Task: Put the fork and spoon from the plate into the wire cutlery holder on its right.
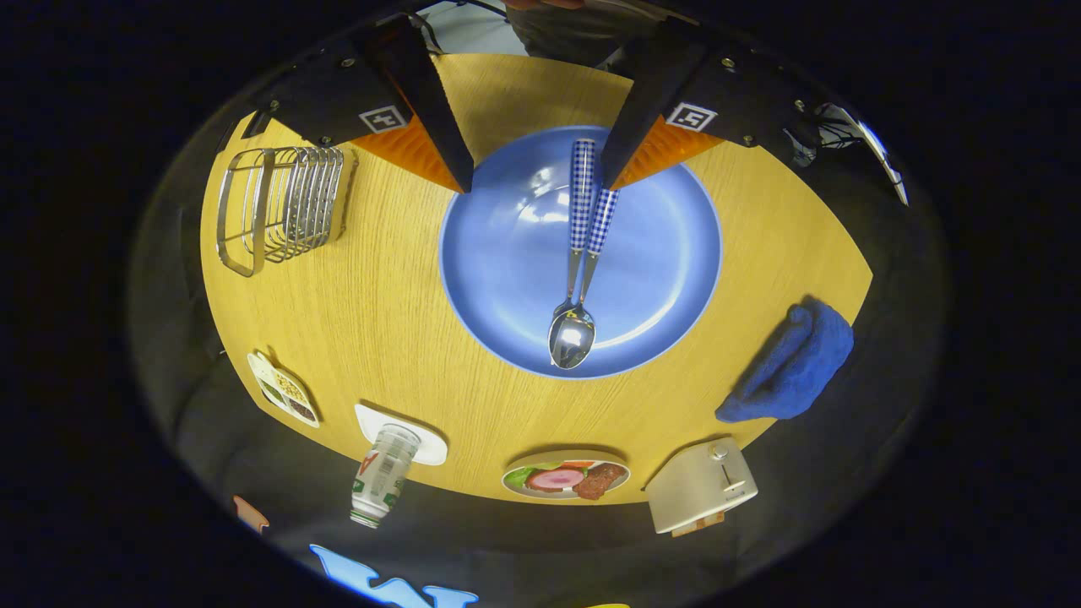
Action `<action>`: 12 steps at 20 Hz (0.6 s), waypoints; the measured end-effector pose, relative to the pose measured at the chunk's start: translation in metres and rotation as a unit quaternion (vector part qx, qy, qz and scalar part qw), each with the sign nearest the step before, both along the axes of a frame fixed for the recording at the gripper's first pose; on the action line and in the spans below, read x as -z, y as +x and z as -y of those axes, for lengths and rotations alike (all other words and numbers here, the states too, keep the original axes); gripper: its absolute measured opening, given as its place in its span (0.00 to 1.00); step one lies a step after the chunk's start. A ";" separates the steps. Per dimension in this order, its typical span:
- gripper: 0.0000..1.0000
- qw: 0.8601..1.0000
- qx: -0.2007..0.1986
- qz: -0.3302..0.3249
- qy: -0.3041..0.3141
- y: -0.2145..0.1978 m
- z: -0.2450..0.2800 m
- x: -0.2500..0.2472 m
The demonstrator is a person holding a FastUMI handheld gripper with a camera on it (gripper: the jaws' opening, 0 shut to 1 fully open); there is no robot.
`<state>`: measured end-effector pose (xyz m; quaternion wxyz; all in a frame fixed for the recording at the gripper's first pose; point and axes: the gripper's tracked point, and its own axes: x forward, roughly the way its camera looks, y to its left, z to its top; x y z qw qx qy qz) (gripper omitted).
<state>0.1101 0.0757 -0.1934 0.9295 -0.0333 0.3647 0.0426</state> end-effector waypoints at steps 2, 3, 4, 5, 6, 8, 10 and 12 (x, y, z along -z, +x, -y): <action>0.95 0.999 -0.014 0.005 -0.044 0.005 0.003 -0.001; 0.95 0.998 -0.019 0.001 -0.054 0.004 0.003 0.000; 0.95 0.998 -0.019 -0.004 -0.059 0.004 0.003 0.001; 0.95 0.998 -0.020 -0.007 -0.062 0.004 0.002 0.000; 0.95 0.997 -0.022 -0.012 -0.068 0.005 0.001 0.000; 0.95 0.996 -0.031 -0.020 -0.082 0.003 -0.002 -0.002; 0.96 0.994 -0.045 -0.021 -0.096 0.004 -0.006 -0.003; 0.95 0.992 -0.056 -0.025 -0.113 0.007 -0.008 0.000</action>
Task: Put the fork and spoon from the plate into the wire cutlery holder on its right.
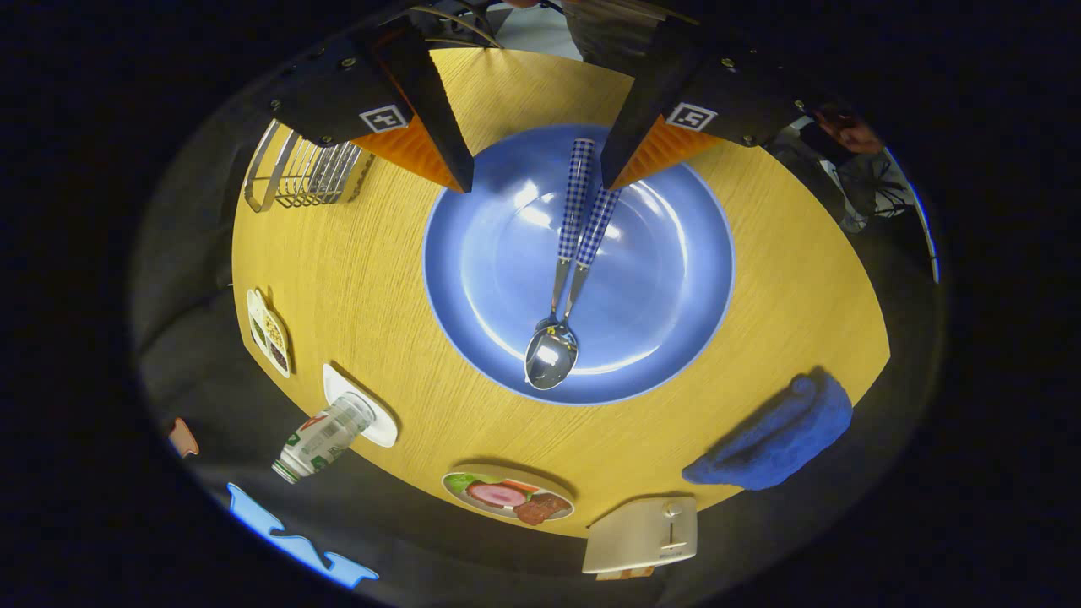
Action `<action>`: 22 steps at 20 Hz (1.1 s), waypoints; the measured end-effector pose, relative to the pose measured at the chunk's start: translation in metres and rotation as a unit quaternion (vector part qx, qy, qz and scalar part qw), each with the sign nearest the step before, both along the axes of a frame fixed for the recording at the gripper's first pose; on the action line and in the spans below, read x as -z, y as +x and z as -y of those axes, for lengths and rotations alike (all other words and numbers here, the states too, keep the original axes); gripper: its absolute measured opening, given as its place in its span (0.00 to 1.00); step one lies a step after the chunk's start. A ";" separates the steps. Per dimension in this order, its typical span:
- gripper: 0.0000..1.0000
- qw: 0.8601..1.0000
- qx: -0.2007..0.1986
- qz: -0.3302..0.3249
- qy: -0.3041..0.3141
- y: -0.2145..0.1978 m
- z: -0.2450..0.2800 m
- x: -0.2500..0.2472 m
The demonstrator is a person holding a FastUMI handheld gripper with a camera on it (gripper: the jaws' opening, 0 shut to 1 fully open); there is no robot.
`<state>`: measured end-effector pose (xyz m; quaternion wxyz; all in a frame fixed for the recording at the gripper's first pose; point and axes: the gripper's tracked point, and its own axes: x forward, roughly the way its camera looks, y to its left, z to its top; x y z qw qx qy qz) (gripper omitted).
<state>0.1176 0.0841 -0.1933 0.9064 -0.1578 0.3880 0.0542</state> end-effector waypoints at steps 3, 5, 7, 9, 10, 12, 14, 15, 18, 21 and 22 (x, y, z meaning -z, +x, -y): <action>0.90 1.000 -0.003 -0.021 0.003 0.002 -0.002 0.005; 0.89 0.999 -0.006 -0.035 0.005 0.003 -0.005 0.008; 0.87 0.998 -0.006 -0.051 0.023 0.004 -0.013 0.010; 0.84 0.996 -0.001 -0.076 0.042 0.003 -0.019 0.011; 0.84 0.994 0.004 -0.089 0.060 0.004 -0.023 0.013; 0.74 0.989 0.009 -0.114 0.093 0.003 -0.031 0.018; 0.61 0.988 0.012 -0.120 0.093 0.006 -0.031 0.019; 0.61 0.990 0.014 -0.115 0.082 0.007 -0.028 0.018; 0.51 0.991 0.010 -0.106 0.086 0.007 -0.028 0.019; 0.14 0.988 0.022 -0.111 0.104 0.011 -0.023 0.014; 0.14 0.986 0.018 -0.126 0.108 0.008 -0.023 0.014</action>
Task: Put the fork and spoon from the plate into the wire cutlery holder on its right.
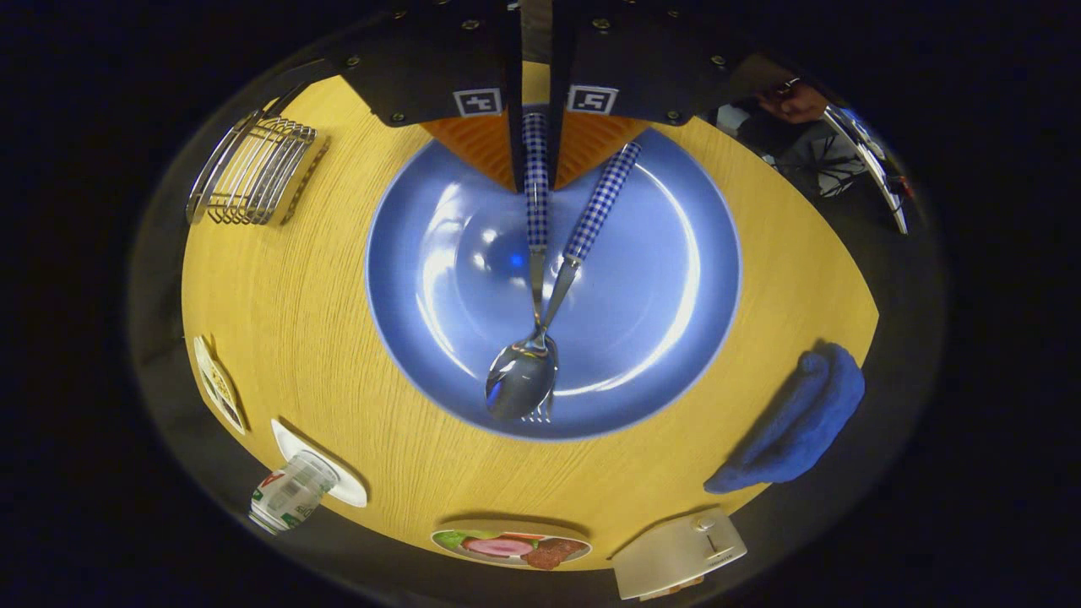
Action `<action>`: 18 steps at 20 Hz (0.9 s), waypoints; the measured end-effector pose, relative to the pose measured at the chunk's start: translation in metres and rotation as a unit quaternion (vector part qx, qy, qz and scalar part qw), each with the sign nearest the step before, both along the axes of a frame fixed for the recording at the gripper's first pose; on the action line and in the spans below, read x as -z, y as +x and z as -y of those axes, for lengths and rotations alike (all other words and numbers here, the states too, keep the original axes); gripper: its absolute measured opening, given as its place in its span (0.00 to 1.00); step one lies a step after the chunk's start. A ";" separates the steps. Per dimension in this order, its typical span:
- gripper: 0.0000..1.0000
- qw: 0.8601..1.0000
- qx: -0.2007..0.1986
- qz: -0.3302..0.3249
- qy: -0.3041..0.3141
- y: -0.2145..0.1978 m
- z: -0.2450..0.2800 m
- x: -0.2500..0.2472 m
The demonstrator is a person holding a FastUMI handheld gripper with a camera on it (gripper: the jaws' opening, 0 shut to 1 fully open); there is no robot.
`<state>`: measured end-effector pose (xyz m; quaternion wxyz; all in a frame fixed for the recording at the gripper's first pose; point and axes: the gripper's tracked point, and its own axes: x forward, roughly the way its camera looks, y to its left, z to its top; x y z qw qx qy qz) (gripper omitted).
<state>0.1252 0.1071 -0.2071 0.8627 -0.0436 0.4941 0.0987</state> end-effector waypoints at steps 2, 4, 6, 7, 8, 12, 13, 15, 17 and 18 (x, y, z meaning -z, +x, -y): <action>0.14 1.000 0.003 -0.004 0.010 -0.002 0.003 -0.004; 0.14 1.000 0.000 0.002 0.009 -0.007 0.008 -0.013; 0.14 1.000 -0.006 0.009 -0.001 -0.011 0.017 -0.022; 0.14 1.000 -0.008 0.005 0.000 -0.015 0.021 -0.026; 0.14 1.000 -0.011 0.003 0.003 -0.020 0.023 -0.030; 0.14 1.000 -0.017 0.002 0.012 -0.037 0.043 -0.047; 0.14 1.000 -0.016 -0.002 0.013 -0.039 0.048 -0.047; 0.14 1.000 -0.010 -0.003 0.021 -0.045 0.055 -0.049; 0.14 0.999 -0.008 0.000 0.031 -0.051 0.060 -0.057; 0.14 0.999 -0.007 0.002 0.036 -0.056 0.064 -0.060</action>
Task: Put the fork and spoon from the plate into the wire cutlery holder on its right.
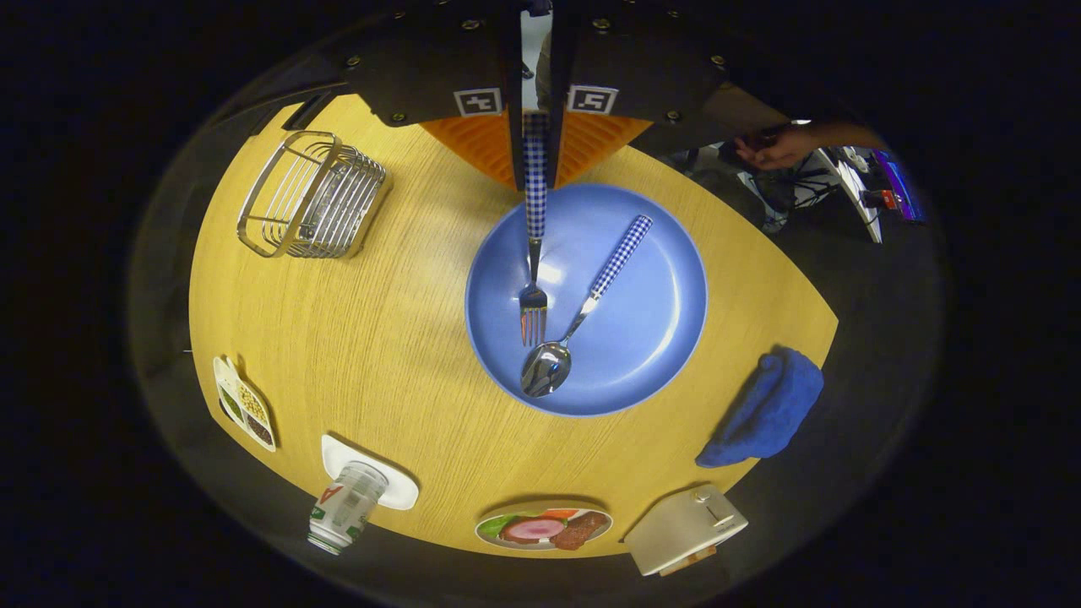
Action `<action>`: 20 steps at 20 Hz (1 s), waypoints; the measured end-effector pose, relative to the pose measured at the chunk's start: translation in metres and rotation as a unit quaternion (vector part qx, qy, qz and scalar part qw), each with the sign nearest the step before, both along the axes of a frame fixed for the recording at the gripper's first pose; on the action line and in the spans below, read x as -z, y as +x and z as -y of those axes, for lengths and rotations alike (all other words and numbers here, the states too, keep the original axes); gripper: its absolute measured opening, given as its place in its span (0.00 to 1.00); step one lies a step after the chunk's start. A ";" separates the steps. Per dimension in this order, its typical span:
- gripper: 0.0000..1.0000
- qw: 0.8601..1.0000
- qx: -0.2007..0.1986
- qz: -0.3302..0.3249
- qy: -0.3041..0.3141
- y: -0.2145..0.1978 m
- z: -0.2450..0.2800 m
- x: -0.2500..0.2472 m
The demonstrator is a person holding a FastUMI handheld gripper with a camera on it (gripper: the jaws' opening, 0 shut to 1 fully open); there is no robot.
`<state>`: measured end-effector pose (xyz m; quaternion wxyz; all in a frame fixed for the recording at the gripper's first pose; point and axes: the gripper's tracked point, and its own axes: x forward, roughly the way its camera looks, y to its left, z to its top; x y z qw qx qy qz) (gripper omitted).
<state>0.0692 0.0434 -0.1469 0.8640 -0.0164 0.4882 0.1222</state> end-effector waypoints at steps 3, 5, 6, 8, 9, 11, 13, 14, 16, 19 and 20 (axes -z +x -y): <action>0.14 1.000 0.011 -0.002 0.026 -0.009 0.012 -0.010; 0.14 0.999 0.016 -0.005 0.036 -0.014 0.023 -0.015; 0.14 0.999 0.019 -0.003 0.040 -0.014 0.027 -0.018; 0.14 0.998 0.018 -0.006 0.055 -0.018 0.033 -0.026; 0.14 0.998 0.018 -0.007 0.064 -0.019 0.036 -0.032; 0.14 0.997 0.014 -0.011 0.073 -0.021 0.043 -0.040; 0.14 0.997 0.013 -0.010 0.080 -0.027 0.054 -0.053; 0.14 0.996 0.014 -0.010 0.084 -0.031 0.062 -0.059; 0.14 0.995 0.023 -0.006 0.096 -0.036 0.078 -0.074; 0.14 0.991 0.040 -0.003 0.125 -0.049 0.098 -0.091; 0.14 0.990 0.048 0.000 0.130 -0.051 0.107 -0.094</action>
